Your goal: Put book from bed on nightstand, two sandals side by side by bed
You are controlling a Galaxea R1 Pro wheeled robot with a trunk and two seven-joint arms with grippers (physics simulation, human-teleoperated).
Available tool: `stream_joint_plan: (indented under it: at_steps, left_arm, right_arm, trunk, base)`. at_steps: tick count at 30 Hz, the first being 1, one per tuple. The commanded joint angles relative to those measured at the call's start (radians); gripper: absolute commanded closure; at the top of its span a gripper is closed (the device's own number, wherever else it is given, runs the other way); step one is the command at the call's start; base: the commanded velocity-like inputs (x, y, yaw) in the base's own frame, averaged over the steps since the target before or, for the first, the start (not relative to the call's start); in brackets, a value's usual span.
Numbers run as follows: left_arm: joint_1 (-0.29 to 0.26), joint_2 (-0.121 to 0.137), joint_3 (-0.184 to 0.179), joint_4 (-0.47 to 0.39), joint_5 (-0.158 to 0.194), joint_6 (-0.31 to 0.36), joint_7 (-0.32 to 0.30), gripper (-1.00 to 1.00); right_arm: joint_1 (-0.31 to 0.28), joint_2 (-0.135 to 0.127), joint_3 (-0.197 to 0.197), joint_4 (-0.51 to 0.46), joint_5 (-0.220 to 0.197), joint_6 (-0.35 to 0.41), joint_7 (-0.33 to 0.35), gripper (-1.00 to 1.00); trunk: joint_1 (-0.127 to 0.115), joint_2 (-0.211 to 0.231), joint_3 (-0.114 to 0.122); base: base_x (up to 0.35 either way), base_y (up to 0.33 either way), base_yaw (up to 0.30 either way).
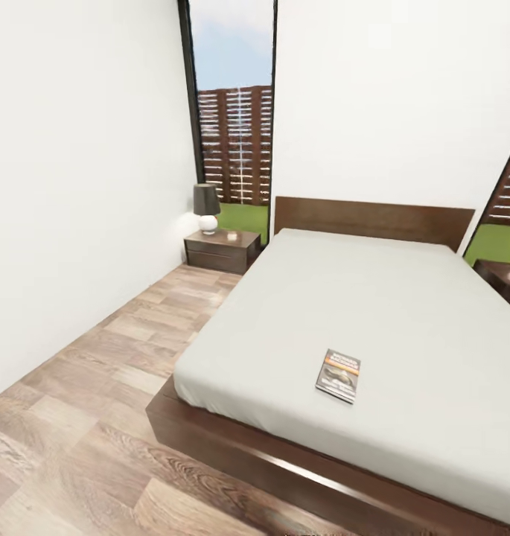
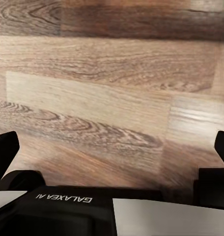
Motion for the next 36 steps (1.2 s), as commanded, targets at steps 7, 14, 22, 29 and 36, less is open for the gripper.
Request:
stream_joint_plan:
  at_steps: [7, 14, 22, 29, 36]
  left_arm:
    - [-0.001, 0.000, 0.005, 0.001, 0.005, -0.001, -0.007, -1.00]
    - [0.000, 0.000, 0.005, 0.001, 0.005, -0.001, -0.007, -1.00]
    - [0.000, 0.001, 0.005, 0.001, 0.005, -0.001, -0.006, -1.00]
    - [-0.001, 0.002, 0.005, 0.001, 0.005, -0.001, -0.006, -1.00]
    - [0.000, 0.002, 0.005, 0.001, 0.005, -0.001, -0.006, -1.00]
  right_arm:
    - [-0.002, -0.001, -0.006, 0.003, -0.004, 0.003, 0.003, -1.00]
    - [-0.002, -0.001, -0.006, 0.003, -0.004, 0.003, 0.003, -1.00]
    - [-0.002, -0.001, -0.006, 0.003, -0.004, 0.003, 0.003, -1.00]
    - [-0.002, -0.001, -0.006, 0.003, -0.004, 0.003, 0.003, -1.00]
    - [-0.002, -0.001, -0.006, 0.003, -0.004, 0.003, 0.003, -1.00]
  trunk:
    - [0.000, 0.000, -0.001]
    - [0.000, 0.000, -0.001]
    - [0.000, 0.000, -0.001]
    - [0.000, 0.000, -0.001]
    - [0.000, 0.000, -0.001]
  base:
    - [0.000, 0.000, -0.300]
    - [0.000, 0.000, -0.300]
    - [0.000, 0.000, -0.300]
    - [0.000, 0.000, -0.300]
    - [0.000, 0.000, -0.300]
